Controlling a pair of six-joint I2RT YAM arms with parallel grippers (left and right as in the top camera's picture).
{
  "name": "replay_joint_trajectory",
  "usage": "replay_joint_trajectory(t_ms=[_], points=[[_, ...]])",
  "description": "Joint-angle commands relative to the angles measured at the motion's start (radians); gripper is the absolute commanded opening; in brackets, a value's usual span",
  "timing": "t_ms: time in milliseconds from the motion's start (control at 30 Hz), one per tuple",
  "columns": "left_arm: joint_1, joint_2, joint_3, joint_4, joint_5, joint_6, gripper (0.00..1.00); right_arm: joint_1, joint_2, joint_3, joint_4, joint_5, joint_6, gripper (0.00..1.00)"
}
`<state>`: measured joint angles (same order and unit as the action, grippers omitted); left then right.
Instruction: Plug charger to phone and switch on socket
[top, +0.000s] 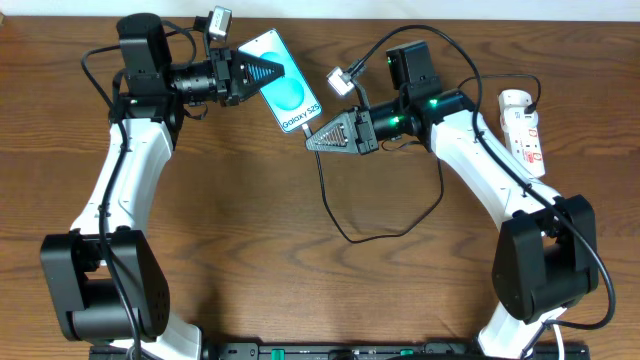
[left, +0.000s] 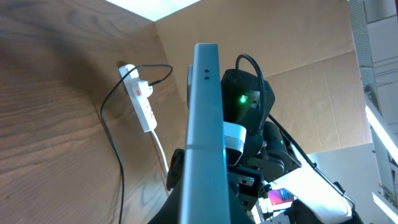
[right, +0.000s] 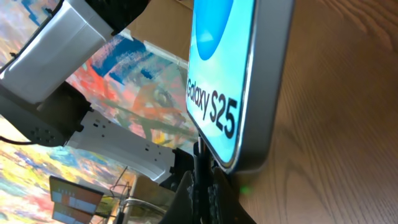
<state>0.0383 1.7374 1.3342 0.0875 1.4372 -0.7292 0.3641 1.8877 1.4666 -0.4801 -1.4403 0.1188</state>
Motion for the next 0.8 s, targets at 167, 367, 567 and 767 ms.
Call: replay_joint_trajectory(t_ms=[167, 367, 567, 767], points=[[0.000, -0.013, 0.009, 0.008, 0.047, -0.002, 0.07, 0.001, -0.002, 0.004, 0.006, -0.017, 0.008, 0.02], [-0.001, -0.013, 0.009, 0.008, 0.047, -0.010, 0.08, -0.003, -0.002, 0.004, 0.006, -0.017, 0.008, 0.02], [-0.001, -0.013, 0.009, 0.008, 0.048, -0.010, 0.08, -0.005, -0.002, 0.004, 0.006, -0.017, 0.008, 0.02], [0.000, -0.013, 0.009, 0.008, 0.070, -0.013, 0.07, -0.008, -0.002, 0.004, 0.006, -0.017, 0.008, 0.01]])
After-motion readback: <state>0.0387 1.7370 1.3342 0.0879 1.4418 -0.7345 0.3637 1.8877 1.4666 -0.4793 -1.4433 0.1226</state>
